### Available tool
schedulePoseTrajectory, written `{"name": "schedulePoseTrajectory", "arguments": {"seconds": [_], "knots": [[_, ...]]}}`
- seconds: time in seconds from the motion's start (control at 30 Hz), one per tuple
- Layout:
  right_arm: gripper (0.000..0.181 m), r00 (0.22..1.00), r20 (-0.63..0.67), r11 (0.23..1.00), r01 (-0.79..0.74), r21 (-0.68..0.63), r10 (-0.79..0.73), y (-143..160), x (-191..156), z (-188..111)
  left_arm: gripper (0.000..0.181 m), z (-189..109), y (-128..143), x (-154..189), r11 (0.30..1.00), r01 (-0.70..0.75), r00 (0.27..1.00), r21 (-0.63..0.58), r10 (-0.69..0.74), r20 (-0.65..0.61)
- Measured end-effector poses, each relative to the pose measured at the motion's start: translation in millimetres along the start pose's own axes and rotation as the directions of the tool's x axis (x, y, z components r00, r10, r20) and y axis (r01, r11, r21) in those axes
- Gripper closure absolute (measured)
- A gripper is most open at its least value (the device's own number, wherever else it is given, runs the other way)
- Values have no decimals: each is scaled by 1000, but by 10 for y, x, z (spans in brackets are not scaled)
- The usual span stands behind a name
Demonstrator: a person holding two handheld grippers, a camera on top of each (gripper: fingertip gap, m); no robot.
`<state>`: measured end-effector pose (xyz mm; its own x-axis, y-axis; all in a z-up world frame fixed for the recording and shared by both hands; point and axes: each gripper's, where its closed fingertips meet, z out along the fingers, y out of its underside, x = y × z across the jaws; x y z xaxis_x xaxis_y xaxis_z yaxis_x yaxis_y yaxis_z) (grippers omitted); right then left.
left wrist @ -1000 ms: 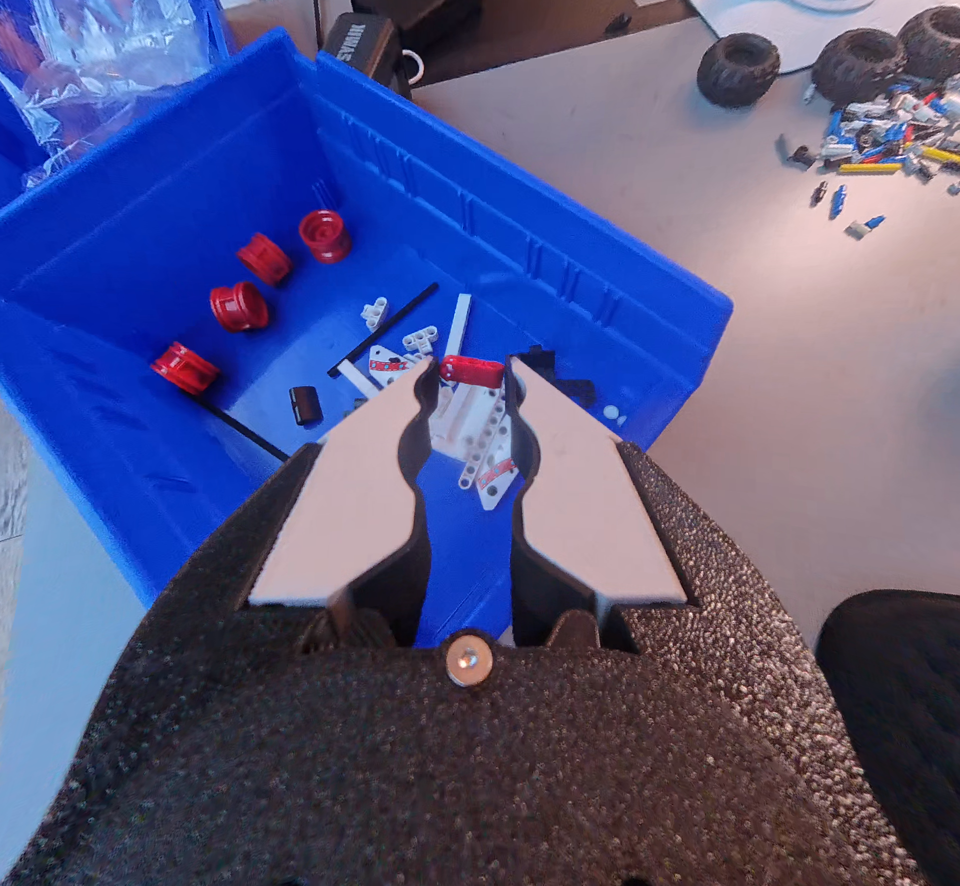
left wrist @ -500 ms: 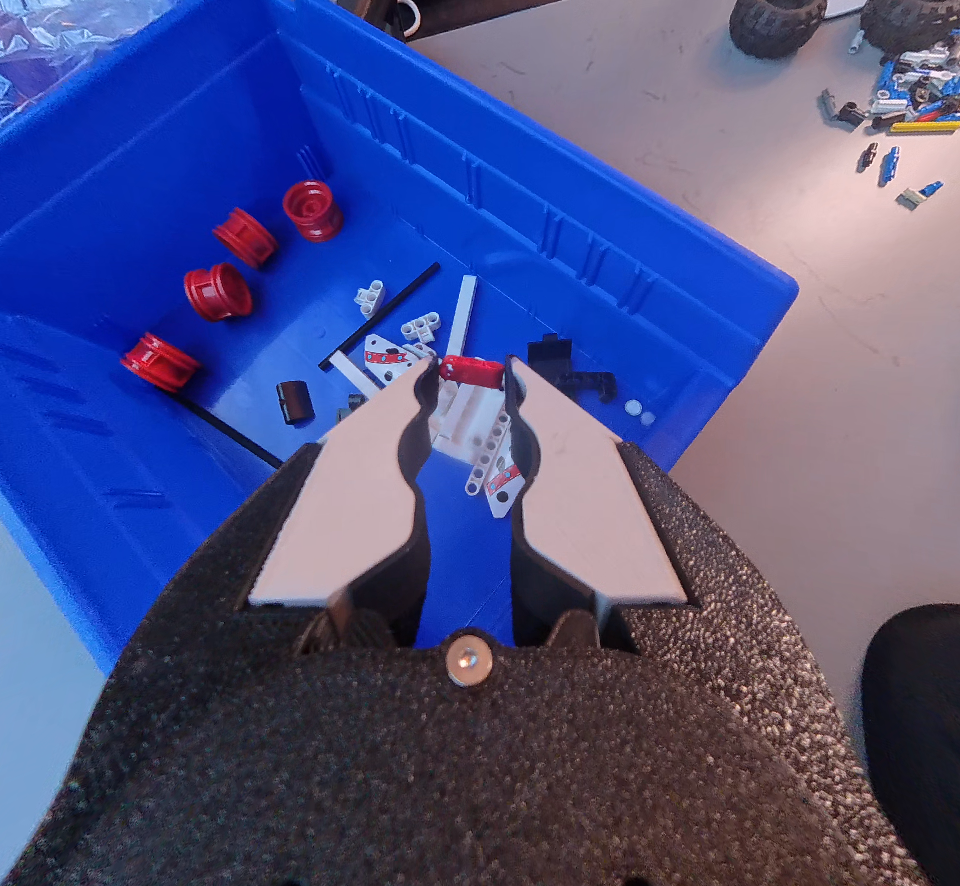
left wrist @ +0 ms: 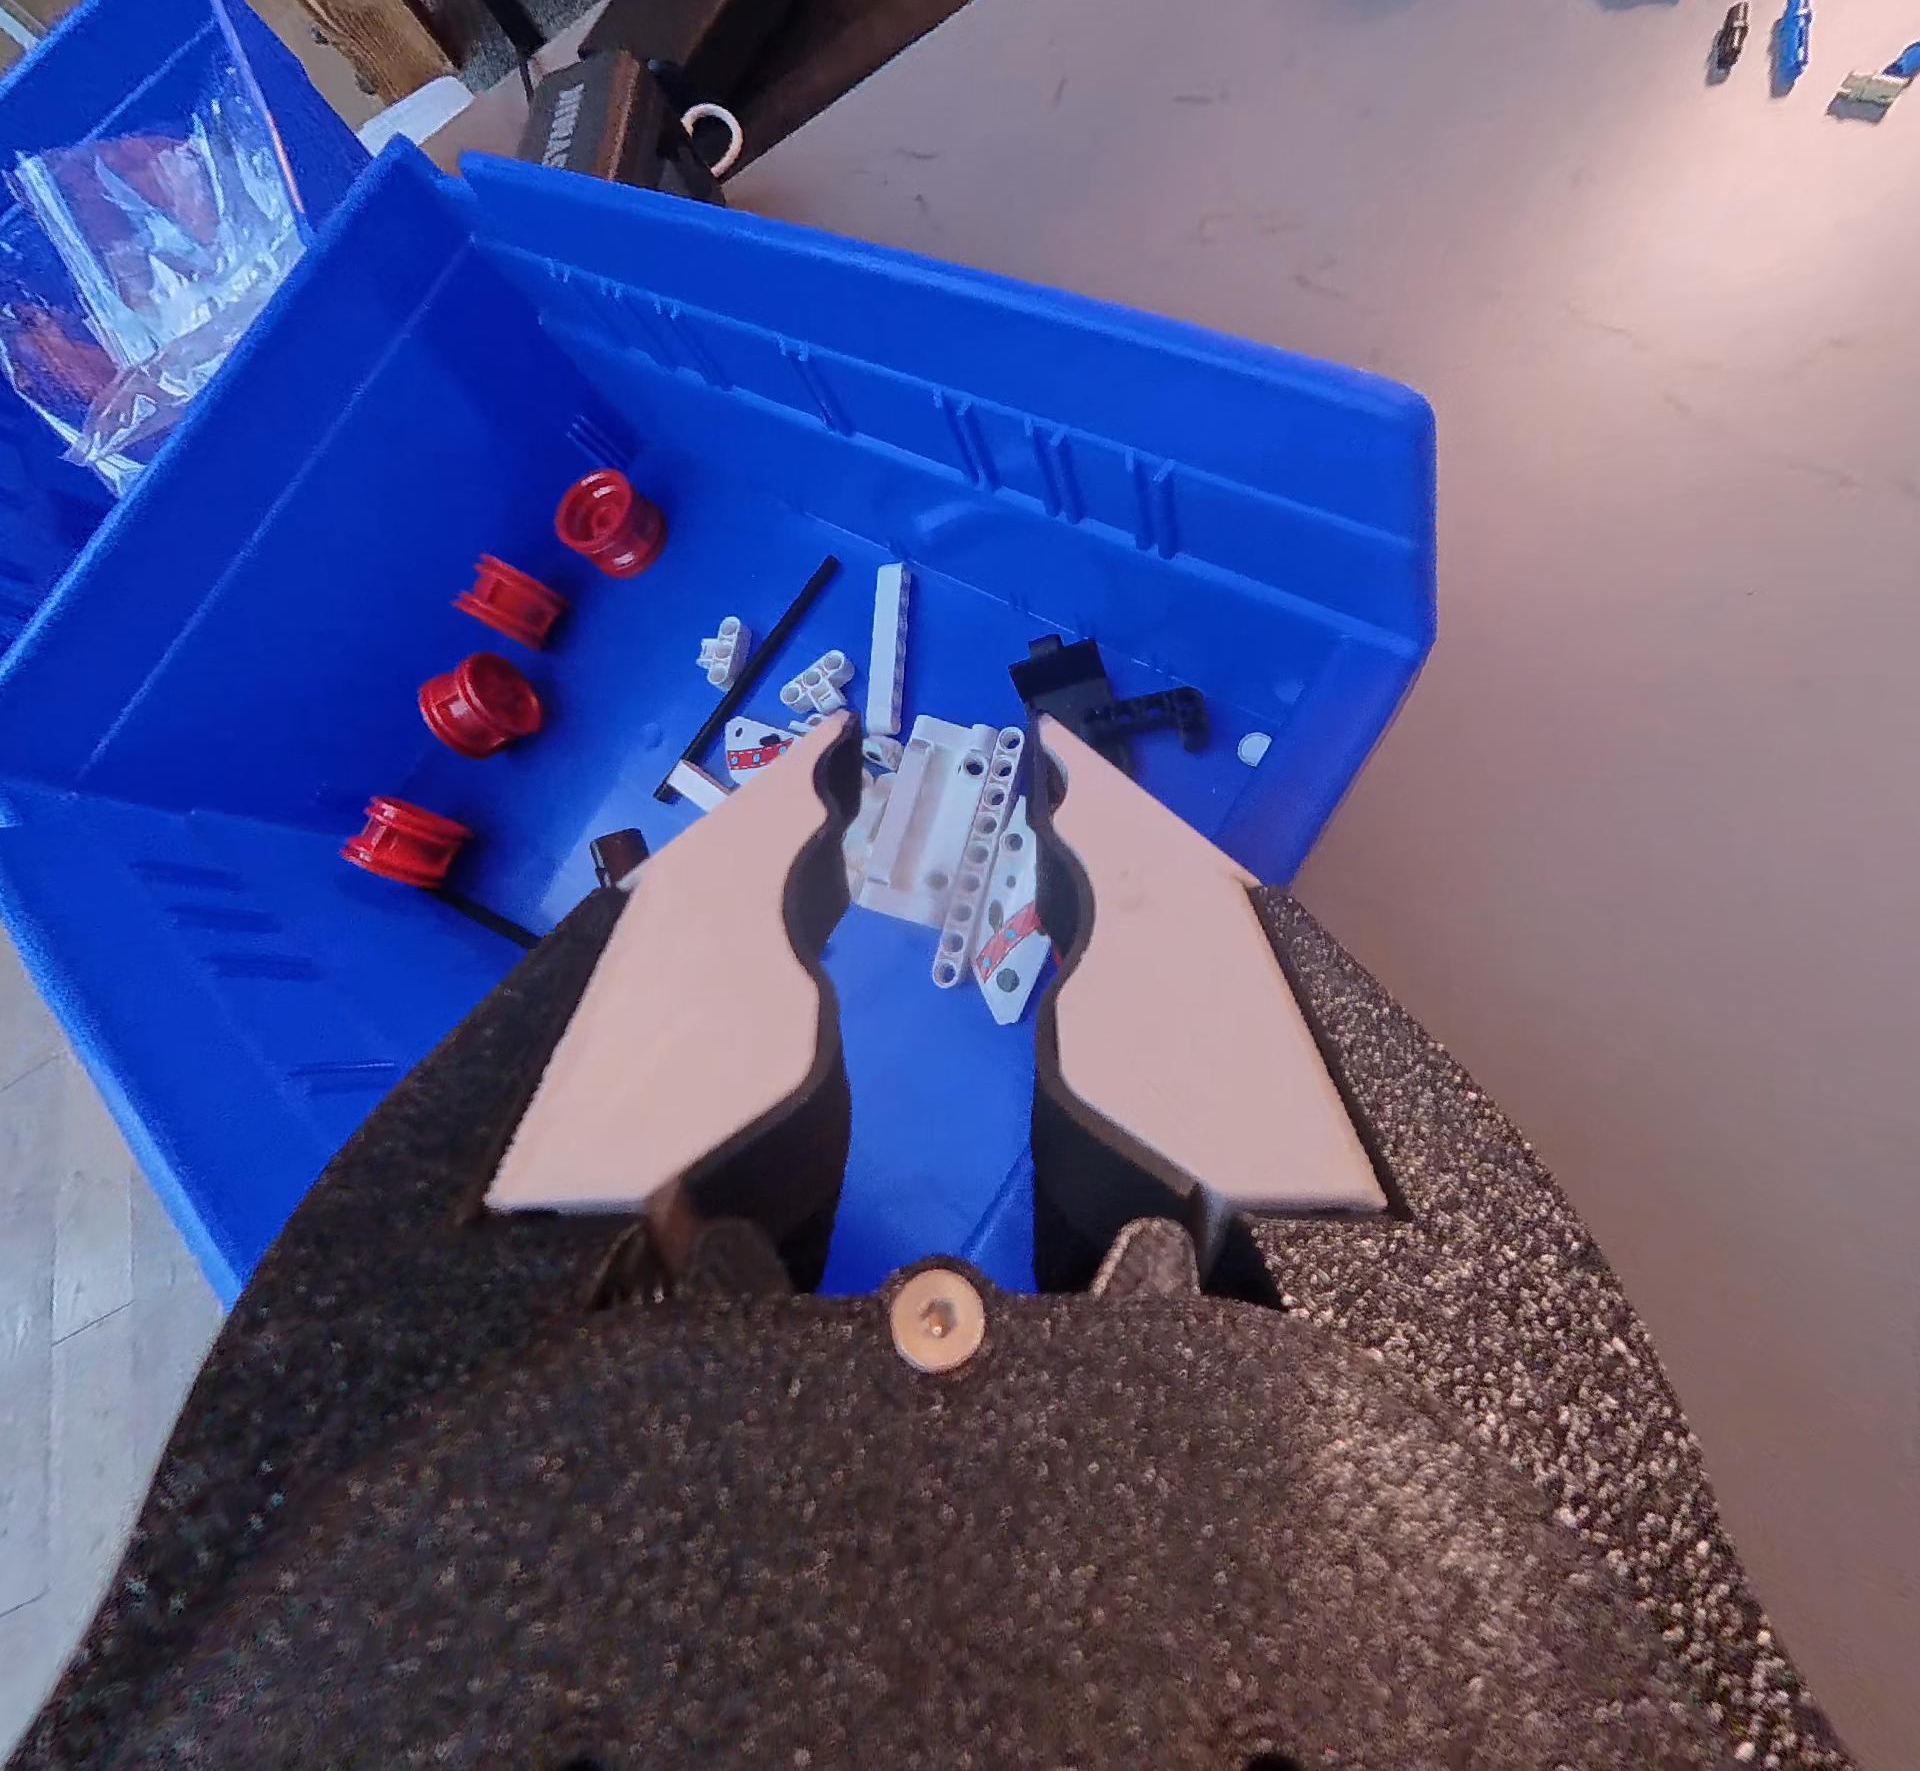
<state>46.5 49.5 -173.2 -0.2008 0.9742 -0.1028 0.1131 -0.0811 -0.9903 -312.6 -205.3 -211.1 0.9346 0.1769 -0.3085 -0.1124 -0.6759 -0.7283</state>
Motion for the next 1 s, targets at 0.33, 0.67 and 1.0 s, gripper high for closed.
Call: {"name": "schedulePoseTrajectory", "arguments": {"seconds": [0.33, 0.67, 1.0], "knots": [[148, 1000, 5, 1000, 1, -15, -1, 42, -15, 3, 148, -17, 246, -27, 977, 13, 997, -215, -29, -73], [144, 1000, -17, 1000, 23, -3, -23, 35, 2, 9, 146, -31, -581, 11, 989, -6, 999, 148, -1, 48], [135, 992, -112, 996, 69, 53, -63, -62, 148, -54, 106, -432, -1894, 637, 662, 218, 976, 717, -147, -161]]}}
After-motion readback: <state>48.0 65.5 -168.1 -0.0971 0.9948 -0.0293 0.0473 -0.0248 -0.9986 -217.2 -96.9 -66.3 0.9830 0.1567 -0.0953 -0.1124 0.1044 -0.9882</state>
